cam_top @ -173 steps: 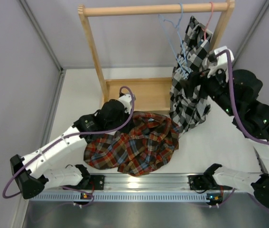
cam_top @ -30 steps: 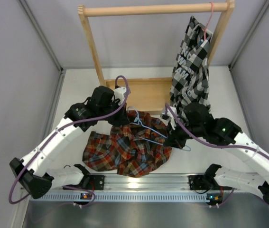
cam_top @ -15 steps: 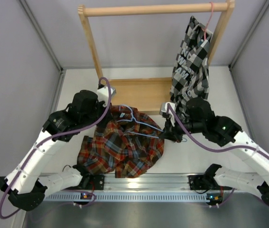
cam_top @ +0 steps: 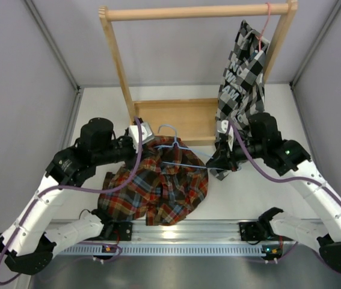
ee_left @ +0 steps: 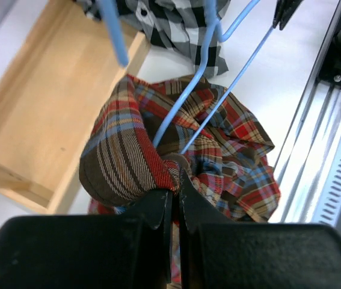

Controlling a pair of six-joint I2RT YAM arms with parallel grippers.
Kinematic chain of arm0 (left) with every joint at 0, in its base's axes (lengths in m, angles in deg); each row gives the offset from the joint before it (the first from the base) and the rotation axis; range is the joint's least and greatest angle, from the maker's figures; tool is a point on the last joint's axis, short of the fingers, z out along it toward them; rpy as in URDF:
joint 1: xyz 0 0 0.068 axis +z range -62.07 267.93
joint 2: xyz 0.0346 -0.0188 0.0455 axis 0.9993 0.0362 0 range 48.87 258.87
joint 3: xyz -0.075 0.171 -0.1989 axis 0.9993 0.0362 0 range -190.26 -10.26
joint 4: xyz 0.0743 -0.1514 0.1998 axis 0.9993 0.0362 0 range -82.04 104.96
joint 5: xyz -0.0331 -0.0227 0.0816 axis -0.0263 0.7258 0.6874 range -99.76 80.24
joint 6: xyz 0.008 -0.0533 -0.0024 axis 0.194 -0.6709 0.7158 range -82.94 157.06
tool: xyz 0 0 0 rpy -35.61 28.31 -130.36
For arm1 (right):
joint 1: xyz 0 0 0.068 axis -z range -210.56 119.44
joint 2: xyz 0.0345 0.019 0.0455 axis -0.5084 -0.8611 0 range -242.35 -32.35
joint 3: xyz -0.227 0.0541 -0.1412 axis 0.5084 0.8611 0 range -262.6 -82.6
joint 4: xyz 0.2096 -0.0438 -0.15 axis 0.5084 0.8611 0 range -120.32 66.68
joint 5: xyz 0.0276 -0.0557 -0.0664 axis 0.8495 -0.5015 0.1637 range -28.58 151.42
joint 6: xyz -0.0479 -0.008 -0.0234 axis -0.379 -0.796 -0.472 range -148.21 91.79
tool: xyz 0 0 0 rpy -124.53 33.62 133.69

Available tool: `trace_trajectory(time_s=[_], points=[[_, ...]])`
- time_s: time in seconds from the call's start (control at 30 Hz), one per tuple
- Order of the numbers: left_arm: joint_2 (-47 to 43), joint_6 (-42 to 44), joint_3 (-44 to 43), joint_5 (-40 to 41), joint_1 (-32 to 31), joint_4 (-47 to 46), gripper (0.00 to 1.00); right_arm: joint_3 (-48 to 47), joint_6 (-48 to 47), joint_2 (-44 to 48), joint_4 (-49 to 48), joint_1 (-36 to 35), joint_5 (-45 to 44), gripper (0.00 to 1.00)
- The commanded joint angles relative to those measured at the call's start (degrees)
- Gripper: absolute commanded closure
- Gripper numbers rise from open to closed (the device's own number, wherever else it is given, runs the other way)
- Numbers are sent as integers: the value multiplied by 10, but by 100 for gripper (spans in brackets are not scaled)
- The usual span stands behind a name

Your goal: Place the shirt on the hanger

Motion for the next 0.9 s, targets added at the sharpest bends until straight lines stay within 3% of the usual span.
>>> trace_trajectory(time_s=[0.0, 0.13, 0.23, 0.33, 0.43, 0.53, 0.6, 0.67, 0.87], points=[[-6, 109, 8, -45, -1, -67, 100, -68, -86, -29, 33, 11, 89, 100], [-14, 192, 15, -130, -1, -70, 100, -91, -114, -70, 44, 11, 146, 100], [-22, 208, 17, -185, -1, -70, 100, -91, -125, -94, 43, 10, 169, 100], [-34, 197, 14, -159, -1, -69, 100, -77, -116, -98, 40, 4, 115, 100], [-51, 157, 10, -87, -1, -74, 100, -44, -45, -70, -40, 4, 63, 100], [-57, 91, 5, -14, -1, -85, 100, 12, 62, -16, -161, 4, -53, 100], [-62, 76, 13, 17, -1, -85, 100, 47, 75, 3, -193, 4, -35, 100], [-67, 79, 27, 24, -1, -86, 100, 62, 68, 23, -190, 4, 23, 100], [-91, 112, 60, 35, -1, -125, 100, 75, 27, 46, -82, 4, -3, 100]])
